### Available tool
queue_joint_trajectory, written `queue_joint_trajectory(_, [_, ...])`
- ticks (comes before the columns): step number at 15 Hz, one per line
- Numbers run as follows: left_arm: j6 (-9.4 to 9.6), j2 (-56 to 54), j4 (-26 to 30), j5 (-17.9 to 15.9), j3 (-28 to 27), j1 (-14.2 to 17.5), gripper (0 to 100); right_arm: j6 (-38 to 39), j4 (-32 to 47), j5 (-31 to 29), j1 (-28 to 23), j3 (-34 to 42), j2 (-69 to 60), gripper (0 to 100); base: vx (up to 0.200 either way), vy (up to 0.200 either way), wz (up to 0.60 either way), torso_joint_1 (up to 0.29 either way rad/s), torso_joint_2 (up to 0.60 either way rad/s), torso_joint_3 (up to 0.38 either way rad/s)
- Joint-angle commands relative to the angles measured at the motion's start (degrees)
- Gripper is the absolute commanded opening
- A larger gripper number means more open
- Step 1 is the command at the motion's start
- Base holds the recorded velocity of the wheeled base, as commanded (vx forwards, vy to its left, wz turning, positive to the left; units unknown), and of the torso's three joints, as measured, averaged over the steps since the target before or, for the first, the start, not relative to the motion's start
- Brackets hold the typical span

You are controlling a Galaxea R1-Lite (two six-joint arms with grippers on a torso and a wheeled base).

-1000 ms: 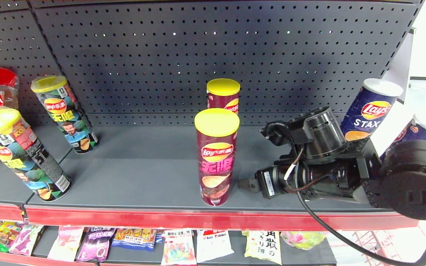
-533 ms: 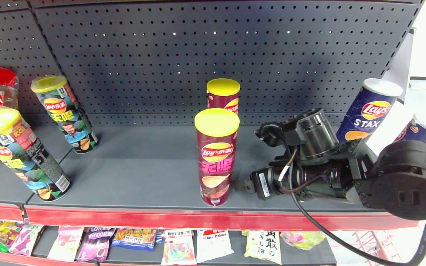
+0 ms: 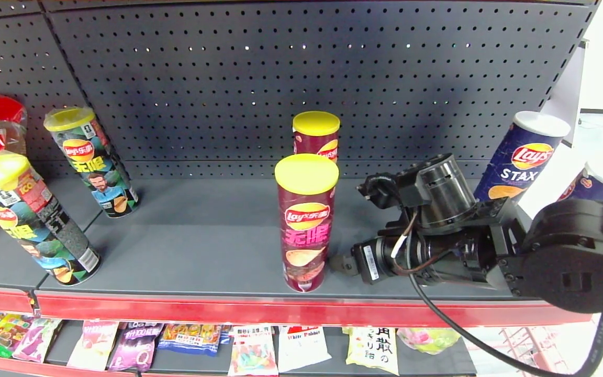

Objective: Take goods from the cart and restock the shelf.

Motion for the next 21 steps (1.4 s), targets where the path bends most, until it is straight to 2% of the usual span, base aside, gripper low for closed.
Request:
queue_joint_trajectory(1, [0.0, 0.0, 0.0, 0.1, 0.0, 0.0, 100, 0.1, 0.0, 0.0, 0.7, 0.0, -0.1, 100, 0.0, 0.0, 0.0, 0.0, 0.0, 0.0])
queue_joint_trajectory(8, [0.0, 0.0, 0.0, 0.0, 0.0, 0.0, 100, 0.0, 0.5, -0.1, 0.5, 1.7, -1.4, 100, 0.0, 0.0, 0.0, 0.0, 0.0, 0.0])
queue_joint_trajectory(10, [0.0, 0.0, 0.0, 0.1, 0.0, 0.0, 100, -0.4, 0.5, -0.8, 0.0, 7.6, -7.7, 100, 0.0, 0.0, 0.0, 0.0, 0.0, 0.0])
queue_joint_trajectory(12, [0.0, 0.0, 0.0, 0.1, 0.0, 0.0, 100, -3.8, 0.6, -0.5, -0.9, 17.3, -20.3, 100, 0.0, 0.0, 0.0, 0.0, 0.0, 0.0])
queue_joint_trajectory(13, [0.0, 0.0, 0.0, 0.1, 0.0, 0.0, 100, -5.0, 0.6, -0.2, -1.4, 19.9, -23.7, 100, 0.0, 0.0, 0.0, 0.0, 0.0, 0.0])
queue_joint_trajectory(14, [0.0, 0.0, 0.0, 0.0, 0.0, 0.0, 100, -11.0, 0.6, 2.8, -5.7, 28.6, -36.9, 100, 0.0, 0.0, 0.0, 0.0, 0.0, 0.0])
queue_joint_trajectory(15, [0.0, 0.0, 0.0, 0.1, 0.0, 0.0, 100, -14.5, 0.6, 5.9, -9.4, 32.4, -44.1, 100, 0.0, 0.0, 0.0, 0.0, 0.0, 0.0])
queue_joint_trajectory(16, [0.0, 0.0, 0.0, 0.1, 0.0, 0.0, 100, -20.4, 0.9, 12.0, -17.8, 37.4, -54.8, 100, 0.0, 0.0, 0.0, 0.0, 0.0, 0.0])
queue_joint_trajectory(17, [0.0, 0.0, 0.0, 0.1, 0.0, 0.0, 100, -22.4, 1.0, 15.1, -23.4, 40.6, -61.1, 100, 0.0, 0.0, 0.0, 0.0, 0.0, 0.0])
queue_joint_trajectory(18, [0.0, 0.0, 0.0, 0.1, 0.0, 0.0, 100, -22.6, 0.4, 17.1, -31.2, 45.3, -69.9, 100, 0.0, 0.0, 0.0, 0.0, 0.0, 0.0])
queue_joint_trajectory(19, [0.0, 0.0, 0.0, 0.1, 0.0, 0.0, 100, -22.0, 0.2, 16.8, -32.4, 47.5, -74.8, 100, 0.0, 0.0, 0.0, 0.0, 0.0, 0.0])
queue_joint_trajectory(21, [0.0, 0.0, 0.0, 0.0, 0.0, 0.0, 100, -19.0, 1.7, 11.2, -32.8, 50.3, -87.3, 100, 0.0, 0.0, 0.0, 0.0, 0.0, 0.0])
